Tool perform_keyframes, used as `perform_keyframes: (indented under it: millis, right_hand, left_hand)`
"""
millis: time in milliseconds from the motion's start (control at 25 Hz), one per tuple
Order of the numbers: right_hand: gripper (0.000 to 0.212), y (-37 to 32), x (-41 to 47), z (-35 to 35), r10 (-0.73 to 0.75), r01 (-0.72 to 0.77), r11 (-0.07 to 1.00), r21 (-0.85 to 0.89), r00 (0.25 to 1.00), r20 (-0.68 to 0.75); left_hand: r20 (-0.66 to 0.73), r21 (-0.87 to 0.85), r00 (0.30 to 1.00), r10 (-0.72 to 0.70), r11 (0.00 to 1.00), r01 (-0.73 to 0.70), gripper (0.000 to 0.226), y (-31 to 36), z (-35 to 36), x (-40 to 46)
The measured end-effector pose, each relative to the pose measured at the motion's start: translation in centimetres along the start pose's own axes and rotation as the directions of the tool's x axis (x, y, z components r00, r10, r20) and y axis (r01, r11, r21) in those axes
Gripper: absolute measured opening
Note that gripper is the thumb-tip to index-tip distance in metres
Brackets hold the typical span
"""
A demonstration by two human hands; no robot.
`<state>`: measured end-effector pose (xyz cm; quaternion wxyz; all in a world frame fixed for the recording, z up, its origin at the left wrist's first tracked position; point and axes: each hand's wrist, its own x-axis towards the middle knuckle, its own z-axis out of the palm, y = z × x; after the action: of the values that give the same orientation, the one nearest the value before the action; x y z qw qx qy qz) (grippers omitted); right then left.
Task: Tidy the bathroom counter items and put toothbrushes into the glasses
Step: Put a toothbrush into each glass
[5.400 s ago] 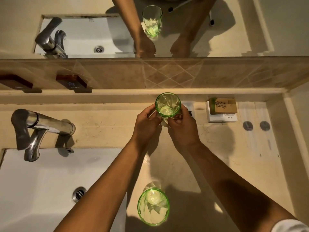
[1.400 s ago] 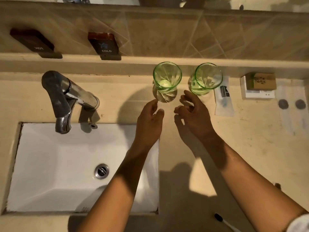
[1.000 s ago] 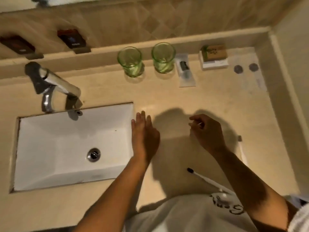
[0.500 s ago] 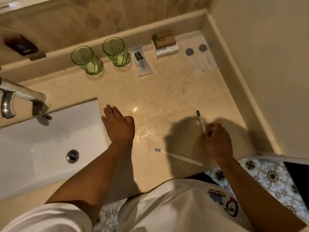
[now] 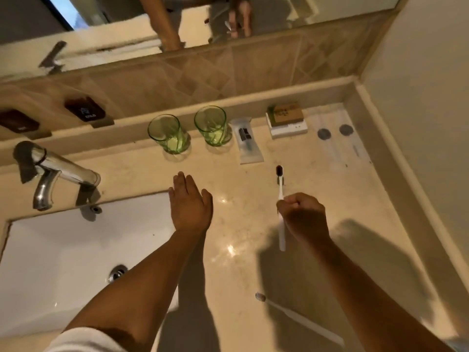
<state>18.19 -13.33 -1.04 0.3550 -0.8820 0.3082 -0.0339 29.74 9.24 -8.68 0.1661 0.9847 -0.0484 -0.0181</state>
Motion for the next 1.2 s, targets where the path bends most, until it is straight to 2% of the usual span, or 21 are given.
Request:
perform_keyframes:
  millis: [40,120,160,240,680,920,1200]
  right_hand:
    - [0.012,-2.4,1.6,0.9,0.056,-0.063,0.986,0.156,0.997,0.048]
    - [0.017,-5.9,4.2,1.8,0.148,-0.238,0.867,0.438,0.962,0.229]
    - [0.017,-7.4,5.6,2.7,0.126,-0.236,0.832,0.502,0.962,0.243]
    - [0.015,-9.6,7.7,2.9,0.074,-0.19,0.797,0.573,0.973,0.22]
    - [0.009,-14.5,16.7,3.5,0.055,-0.105,0.526,0.844,0.995,0.089]
    - [0.018,-15.0,19.0,5.7,0.009,0.02,0.649,0.761,0.999,-0.034]
    - [0.014,-14.9,19.4,7.4,-0.058,0.062,0.763,0.644,0.998,-0.027]
  left_hand:
    - [-0.024,0.006,1.0,0.005,1.0,-0.005,0.059,-0.2,0.1,0.3]
    - [-0.04,-0.011,0.999,0.003,1.0,-0.004,0.062,0.0,0.3,0.4]
    - [-0.044,-0.011,0.999,-0.009,1.0,0.009,0.064,-0.3,0.6,0.5]
    - [-0.04,-0.005,0.999,-0.014,1.0,0.014,0.067,-0.1,0.6,0.3]
    - [0.011,0.092,1.0,-0.008,0.996,0.007,0.067,-0.6,0.4,1.3]
    - [0.019,0.091,0.999,-0.033,0.995,0.032,0.067,-0.5,0.3,1.4]
    - [-0.006,0.055,0.999,-0.034,0.998,0.035,0.065,-0.9,0.7,1.5]
